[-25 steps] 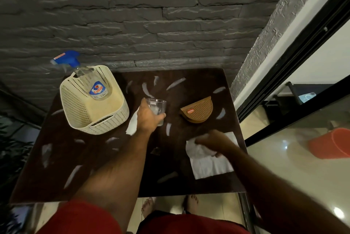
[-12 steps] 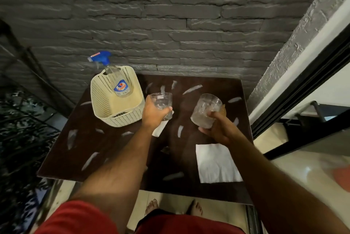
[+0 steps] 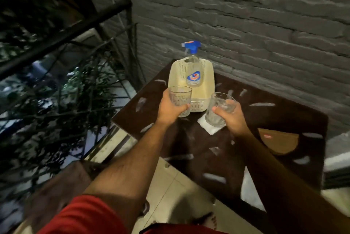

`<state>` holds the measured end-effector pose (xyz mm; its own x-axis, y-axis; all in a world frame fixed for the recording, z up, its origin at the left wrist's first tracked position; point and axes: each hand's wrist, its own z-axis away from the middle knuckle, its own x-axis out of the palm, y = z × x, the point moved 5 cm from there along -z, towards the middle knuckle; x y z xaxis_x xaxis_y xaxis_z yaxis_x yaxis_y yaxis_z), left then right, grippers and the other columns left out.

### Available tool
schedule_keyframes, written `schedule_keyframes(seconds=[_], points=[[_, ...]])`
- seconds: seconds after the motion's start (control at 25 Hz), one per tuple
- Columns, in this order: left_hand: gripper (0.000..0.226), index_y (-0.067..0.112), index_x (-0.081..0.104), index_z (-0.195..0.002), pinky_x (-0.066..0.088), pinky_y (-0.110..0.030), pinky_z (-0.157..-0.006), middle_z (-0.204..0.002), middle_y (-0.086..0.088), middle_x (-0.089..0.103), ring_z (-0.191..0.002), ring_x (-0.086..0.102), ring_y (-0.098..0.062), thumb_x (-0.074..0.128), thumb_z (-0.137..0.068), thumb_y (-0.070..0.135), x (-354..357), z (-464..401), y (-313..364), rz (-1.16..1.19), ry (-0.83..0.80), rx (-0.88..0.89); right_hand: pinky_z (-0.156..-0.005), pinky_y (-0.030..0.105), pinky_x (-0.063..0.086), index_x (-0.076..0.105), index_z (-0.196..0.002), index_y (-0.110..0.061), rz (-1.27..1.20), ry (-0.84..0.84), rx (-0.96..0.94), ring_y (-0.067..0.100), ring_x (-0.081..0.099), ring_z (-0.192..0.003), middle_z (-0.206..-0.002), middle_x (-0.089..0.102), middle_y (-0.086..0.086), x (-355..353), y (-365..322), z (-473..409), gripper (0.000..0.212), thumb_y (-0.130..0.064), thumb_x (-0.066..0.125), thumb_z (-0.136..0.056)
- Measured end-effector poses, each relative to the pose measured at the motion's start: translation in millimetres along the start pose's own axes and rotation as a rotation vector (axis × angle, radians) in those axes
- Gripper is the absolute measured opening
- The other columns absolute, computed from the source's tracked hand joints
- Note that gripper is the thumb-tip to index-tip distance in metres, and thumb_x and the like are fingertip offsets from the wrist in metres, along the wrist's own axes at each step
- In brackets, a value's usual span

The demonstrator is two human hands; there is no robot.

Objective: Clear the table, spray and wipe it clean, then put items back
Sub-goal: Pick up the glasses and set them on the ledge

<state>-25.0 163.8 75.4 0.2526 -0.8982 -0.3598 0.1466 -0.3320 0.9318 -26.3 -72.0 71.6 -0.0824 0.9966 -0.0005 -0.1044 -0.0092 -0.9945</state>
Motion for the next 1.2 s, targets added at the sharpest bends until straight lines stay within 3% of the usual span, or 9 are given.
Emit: schedule_keyframes(seconds=[0.16, 0.28, 0.44, 0.64, 0.84, 0.96, 1.04, 1.12, 1.2], points=[[0.083, 0.029, 0.043, -0.126, 0.045, -0.016, -0.091, -0.112, 0.015, 0.06, -0.104, 0.059, -0.001, 0.091, -0.059, 0.024, -109, 22, -36, 0.024, 0.168, -0.035, -0.097, 0.034, 0.051, 0.047, -0.133, -0.01, 0.033, -0.06, 0.032, 0.017, 0.061, -0.116, -0.126, 0.062, 0.006, 103, -3, -10, 0.074, -0.016, 0.085, -0.069], [0.081, 0.027, 0.043, -0.127, 0.042, -0.006, -0.086, -0.115, 0.018, 0.059, -0.103, 0.057, 0.004, 0.09, -0.062, 0.025, -210, 56, -79, 0.04, 0.324, -0.093, -0.097, 0.027, 0.05, 0.046, -0.127, -0.016, 0.159, -0.126, -0.004, 0.017, 0.059, -0.114, -0.118, 0.06, -0.001, 209, -3, 1, 0.079, -0.027, 0.088, -0.062], [0.098, 0.018, 0.033, -0.146, 0.043, -0.033, -0.105, -0.141, -0.002, 0.05, -0.127, 0.049, -0.017, 0.088, -0.066, 0.034, -333, 106, -139, -0.043, 0.469, -0.201, -0.097, 0.029, 0.048, 0.049, -0.126, -0.015, 0.208, -0.251, -0.055, 0.017, 0.059, -0.111, -0.122, 0.059, 0.005, 345, 8, 39, 0.078, -0.021, 0.091, -0.061], [0.099, 0.025, 0.036, -0.145, 0.043, -0.039, -0.105, -0.139, -0.003, 0.053, -0.128, 0.049, -0.022, 0.088, -0.062, 0.042, -456, 176, -227, -0.124, 0.654, -0.382, -0.087, 0.017, 0.046, 0.049, -0.125, -0.023, 0.298, -0.487, -0.051, 0.016, 0.058, -0.107, -0.116, 0.06, 0.002, 489, 58, 92, 0.078, -0.011, 0.091, -0.061], [0.097, 0.02, 0.041, -0.139, 0.041, -0.016, -0.092, -0.126, -0.001, 0.061, -0.115, 0.059, -0.017, 0.092, -0.057, 0.025, -521, 250, -311, -0.038, 0.854, -0.494, -0.096, 0.034, 0.046, 0.042, -0.134, -0.014, 0.425, -0.596, 0.048, 0.028, 0.058, -0.113, -0.122, 0.061, 0.012, 586, 121, 141, 0.085, -0.01, 0.089, -0.063], [0.094, 0.017, 0.041, -0.135, 0.045, -0.019, -0.094, -0.122, 0.0, 0.062, -0.11, 0.061, -0.016, 0.091, -0.056, 0.01, -533, 274, -366, 0.045, 0.933, -0.525, -0.097, 0.039, 0.048, 0.049, -0.131, -0.009, 0.525, -0.554, 0.011, 0.032, 0.058, -0.114, -0.124, 0.059, 0.015, 633, 158, 158, 0.085, -0.013, 0.09, -0.057], [0.095, 0.015, 0.039, -0.136, 0.043, -0.007, -0.086, -0.119, 0.003, 0.061, -0.105, 0.062, -0.012, 0.091, -0.056, 0.008, -533, 278, -401, 0.073, 0.957, -0.565, -0.093, 0.043, 0.051, 0.05, -0.129, -0.017, 0.589, -0.555, -0.004, 0.031, 0.058, -0.109, -0.12, 0.061, 0.01, 654, 190, 164, 0.085, -0.021, 0.09, -0.054], [0.097, 0.018, 0.038, -0.136, 0.039, 0.003, -0.077, -0.117, 0.007, 0.06, -0.102, 0.06, -0.008, 0.092, -0.055, 0.011, -529, 273, -430, 0.105, 0.959, -0.594, -0.084, 0.036, 0.054, 0.048, -0.121, -0.033, 0.679, -0.572, 0.02, 0.025, 0.061, -0.099, -0.107, 0.062, 0.0, 669, 220, 163, 0.078, -0.033, 0.087, -0.053], [0.099, 0.02, 0.037, -0.135, 0.04, 0.004, -0.072, -0.116, 0.009, 0.06, -0.1, 0.061, -0.008, 0.093, -0.054, 0.015, -523, 265, -460, 0.133, 0.959, -0.614, -0.07, 0.018, 0.052, 0.051, -0.106, -0.044, 0.639, -0.643, -0.022, 0.006, 0.063, -0.084, -0.087, 0.062, -0.013, 684, 247, 159, 0.06, -0.034, 0.085, -0.057]])
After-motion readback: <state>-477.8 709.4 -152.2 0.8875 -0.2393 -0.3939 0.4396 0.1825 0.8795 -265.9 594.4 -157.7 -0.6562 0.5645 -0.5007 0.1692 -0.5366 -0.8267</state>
